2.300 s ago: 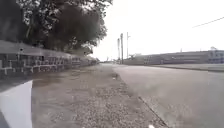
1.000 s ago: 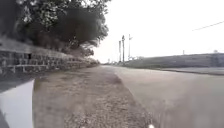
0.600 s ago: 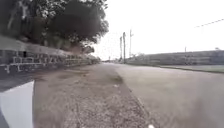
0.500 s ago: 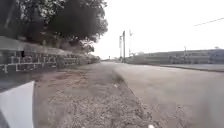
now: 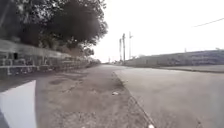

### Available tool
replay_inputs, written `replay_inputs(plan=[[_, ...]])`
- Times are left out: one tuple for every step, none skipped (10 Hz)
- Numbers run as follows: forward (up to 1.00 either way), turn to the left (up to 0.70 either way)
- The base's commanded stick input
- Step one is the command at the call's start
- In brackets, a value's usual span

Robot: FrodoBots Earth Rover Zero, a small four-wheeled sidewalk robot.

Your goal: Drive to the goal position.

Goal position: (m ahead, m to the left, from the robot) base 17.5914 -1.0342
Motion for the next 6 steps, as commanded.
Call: replay_inputs(plan=[[0.7, 0.0], [0.7, 0.0], [0.7, 0.0], [0.7, 0.0], [0.7, 0.0], [0.7, 0.0]])
